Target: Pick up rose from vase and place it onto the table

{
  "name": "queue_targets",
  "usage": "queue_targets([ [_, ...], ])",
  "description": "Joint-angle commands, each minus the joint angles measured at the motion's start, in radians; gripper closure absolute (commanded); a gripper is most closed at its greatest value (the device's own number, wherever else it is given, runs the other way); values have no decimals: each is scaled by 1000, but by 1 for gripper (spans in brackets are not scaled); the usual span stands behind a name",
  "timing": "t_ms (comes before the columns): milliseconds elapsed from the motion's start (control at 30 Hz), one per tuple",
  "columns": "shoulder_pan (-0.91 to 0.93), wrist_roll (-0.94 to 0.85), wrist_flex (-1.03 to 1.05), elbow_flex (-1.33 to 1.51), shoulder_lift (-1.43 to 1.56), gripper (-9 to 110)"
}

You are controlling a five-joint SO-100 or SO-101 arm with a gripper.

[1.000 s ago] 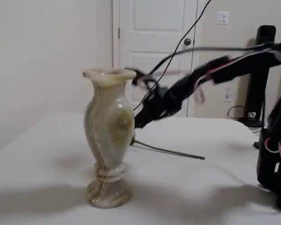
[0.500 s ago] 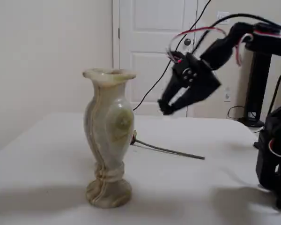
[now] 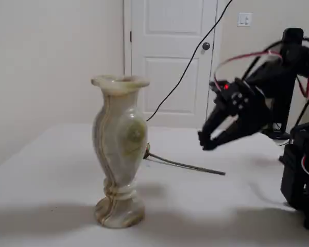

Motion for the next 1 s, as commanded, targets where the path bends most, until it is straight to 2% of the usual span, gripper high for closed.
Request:
queue_targets([
  [0,-3,-61,-6,137,219,101],
  [100,35,-69,18,244,360,101],
  [400,15,-40,-3,428,365,101],
  [967,23,-34,-8,428,365,101],
])
